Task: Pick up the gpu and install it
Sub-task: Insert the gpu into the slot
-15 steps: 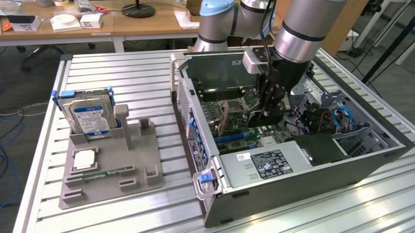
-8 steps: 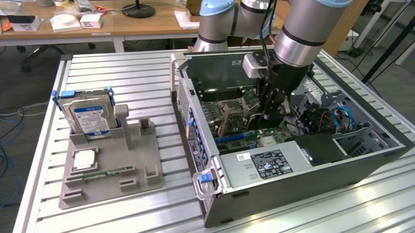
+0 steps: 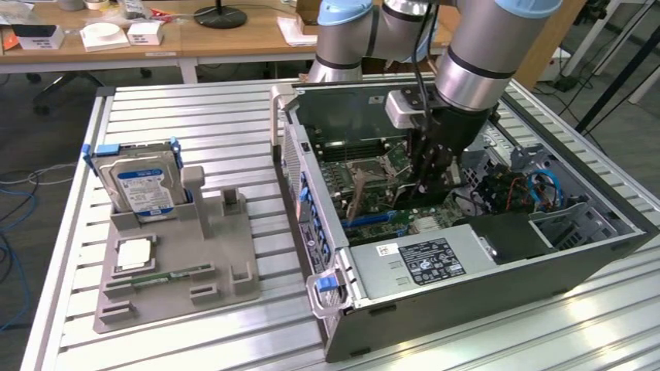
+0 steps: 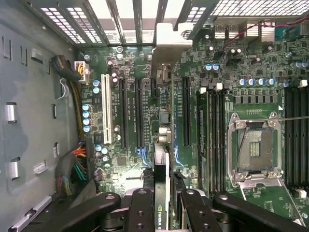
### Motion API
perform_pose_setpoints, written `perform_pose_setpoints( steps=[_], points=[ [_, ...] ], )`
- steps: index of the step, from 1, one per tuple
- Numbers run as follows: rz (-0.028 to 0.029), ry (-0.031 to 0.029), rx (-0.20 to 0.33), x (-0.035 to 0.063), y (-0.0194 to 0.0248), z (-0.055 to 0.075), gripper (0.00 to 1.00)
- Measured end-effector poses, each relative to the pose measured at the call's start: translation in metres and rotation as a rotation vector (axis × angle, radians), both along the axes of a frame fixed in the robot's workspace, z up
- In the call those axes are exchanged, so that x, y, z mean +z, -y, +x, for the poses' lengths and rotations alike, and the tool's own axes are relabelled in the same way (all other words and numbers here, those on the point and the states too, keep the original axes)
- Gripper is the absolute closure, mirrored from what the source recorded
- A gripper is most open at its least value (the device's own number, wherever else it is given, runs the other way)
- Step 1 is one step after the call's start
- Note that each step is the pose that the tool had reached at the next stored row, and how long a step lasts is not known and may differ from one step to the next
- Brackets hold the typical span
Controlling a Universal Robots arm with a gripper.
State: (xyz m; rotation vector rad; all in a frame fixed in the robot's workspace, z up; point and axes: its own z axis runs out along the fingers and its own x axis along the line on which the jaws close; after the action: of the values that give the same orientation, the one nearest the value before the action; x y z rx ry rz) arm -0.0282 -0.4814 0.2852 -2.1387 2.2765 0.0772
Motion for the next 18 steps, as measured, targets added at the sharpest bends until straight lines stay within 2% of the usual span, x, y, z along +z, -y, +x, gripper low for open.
perform_pose_setpoints(
  steps=[12,18],
  points=[
    [-0.0004,-0.0001,0.000,-0.0047,0.0002,-0.0067,0.74],
    [-0.0002,0.0000,0.000,-0.0050,-0.0025,-0.0077,0.74]
  ],
)
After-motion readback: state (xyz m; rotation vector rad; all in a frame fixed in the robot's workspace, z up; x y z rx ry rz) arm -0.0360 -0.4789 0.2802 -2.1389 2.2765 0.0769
